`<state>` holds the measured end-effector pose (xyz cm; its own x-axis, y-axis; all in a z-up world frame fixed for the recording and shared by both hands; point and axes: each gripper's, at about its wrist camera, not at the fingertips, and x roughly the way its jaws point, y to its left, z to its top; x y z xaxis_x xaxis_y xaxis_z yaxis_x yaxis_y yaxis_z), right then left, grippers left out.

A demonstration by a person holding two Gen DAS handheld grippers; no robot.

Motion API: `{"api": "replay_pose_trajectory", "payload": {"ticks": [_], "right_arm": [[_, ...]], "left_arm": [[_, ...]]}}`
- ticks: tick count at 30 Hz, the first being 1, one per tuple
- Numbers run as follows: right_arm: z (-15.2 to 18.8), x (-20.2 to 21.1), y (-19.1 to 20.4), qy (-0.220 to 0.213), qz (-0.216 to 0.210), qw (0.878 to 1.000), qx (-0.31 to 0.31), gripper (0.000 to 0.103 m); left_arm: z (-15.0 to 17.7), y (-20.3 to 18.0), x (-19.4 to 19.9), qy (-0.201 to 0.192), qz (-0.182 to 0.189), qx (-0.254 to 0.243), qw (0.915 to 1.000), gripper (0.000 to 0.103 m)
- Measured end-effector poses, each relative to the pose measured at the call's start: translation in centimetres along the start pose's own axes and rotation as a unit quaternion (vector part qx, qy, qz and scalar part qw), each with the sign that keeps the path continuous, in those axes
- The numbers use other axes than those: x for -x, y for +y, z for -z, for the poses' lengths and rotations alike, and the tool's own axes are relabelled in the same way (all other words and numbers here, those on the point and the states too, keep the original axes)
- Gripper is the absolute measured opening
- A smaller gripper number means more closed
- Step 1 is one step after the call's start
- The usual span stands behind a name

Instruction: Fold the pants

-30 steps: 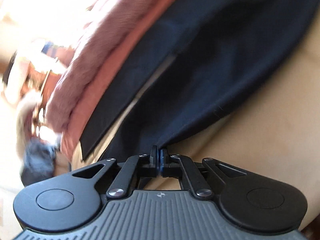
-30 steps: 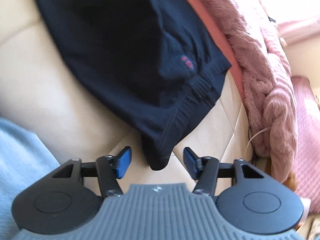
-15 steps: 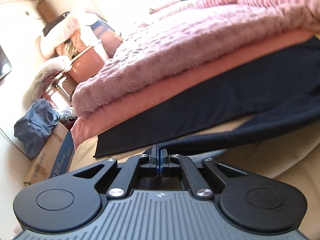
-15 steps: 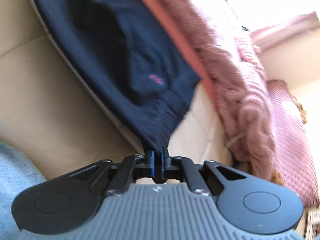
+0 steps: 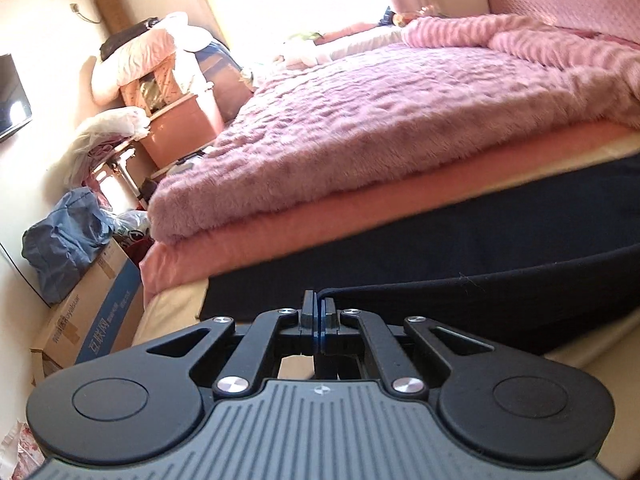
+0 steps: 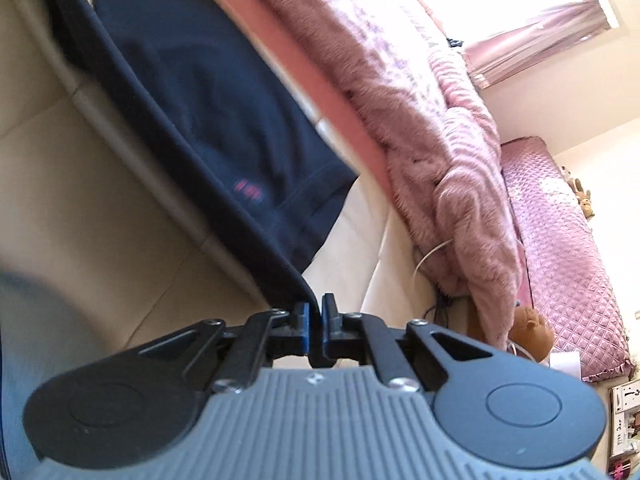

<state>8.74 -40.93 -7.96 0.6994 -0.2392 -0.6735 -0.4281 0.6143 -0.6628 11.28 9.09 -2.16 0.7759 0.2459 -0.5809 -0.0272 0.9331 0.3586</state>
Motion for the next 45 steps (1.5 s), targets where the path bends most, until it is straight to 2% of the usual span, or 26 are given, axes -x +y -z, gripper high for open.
{"api": "replay_pose_trajectory", "payload": {"ticks": [4, 8, 15, 20, 23, 27, 30, 31, 33, 35, 37, 39, 43, 45], "right_arm": [[-3.0, -1.8, -2.6, -0.016, 0.000, 1.000, -0.019, 0.000], [-6.3, -5.6, -5.3, -0.024, -0.014, 0.999, -0.021, 0.000], [-11.4, -14.0, -7.9, -0.023, -0.031, 0.999, -0.017, 0.000], [-13.4, -21.3, -8.0, 0.005, -0.065, 0.997, -0.038, 0.000], [-13.9, -23.9, -7.6, 0.013, -0.074, 0.996, -0.047, 0.000], [-14.0, -25.4, -7.4, 0.013, -0.089, 0.993, -0.074, 0.001], [-13.9, -26.4, -7.6, 0.014, -0.100, 0.990, -0.100, 0.003], [-13.8, -26.7, -7.7, 0.015, -0.102, 0.988, -0.113, 0.006], [-13.6, -27.0, -8.1, 0.016, -0.106, 0.984, -0.146, 0.017], [-13.3, -27.2, -8.6, 0.018, -0.096, 0.978, -0.184, 0.039], [-12.8, -27.2, -9.3, 0.016, -0.090, 0.970, -0.226, 0.045], [-12.1, -27.1, -10.2, 0.011, -0.096, 0.956, -0.278, 0.045], [-10.5, -25.7, -10.9, 0.012, -0.093, 0.934, -0.344, 0.045], [-9.4, -24.6, -11.0, 0.018, -0.091, 0.919, -0.384, 0.043]], "left_arm": [[-3.0, 0.4, -3.1, 0.017, -0.003, -0.002, 0.9998, 0.001], [-5.6, 1.1, -7.3, 0.045, 0.001, 0.010, 0.9989, 0.001], [-9.5, -1.4, -15.8, 0.079, -0.018, -0.044, 0.9957, 0.001], [-9.6, -4.3, -22.0, 0.108, -0.034, -0.086, 0.9899, 0.001], [-9.2, -5.5, -24.3, 0.119, -0.043, -0.105, 0.9864, 0.001], [-8.7, -6.6, -26.6, 0.131, -0.045, -0.114, 0.9838, 0.001], [-8.3, -6.8, -27.3, 0.127, -0.046, -0.104, 0.9853, 0.001], [-8.1, -6.8, -27.5, 0.127, -0.048, -0.100, 0.9857, 0.001], [-8.1, -6.8, -28.0, 0.125, -0.052, -0.087, 0.9870, 0.001], [-7.9, -6.8, -28.0, 0.124, -0.050, -0.074, 0.9882, 0.002], [-8.1, -6.7, -28.1, 0.125, -0.049, -0.065, 0.9888, 0.002], [-8.4, -6.5, -27.9, 0.121, -0.039, -0.053, 0.9905, 0.002], [-8.9, -6.1, -27.7, 0.124, -0.030, -0.038, 0.9910, 0.001], [-9.0, -5.9, -27.8, 0.127, -0.026, -0.030, 0.9911, 0.001]]}}
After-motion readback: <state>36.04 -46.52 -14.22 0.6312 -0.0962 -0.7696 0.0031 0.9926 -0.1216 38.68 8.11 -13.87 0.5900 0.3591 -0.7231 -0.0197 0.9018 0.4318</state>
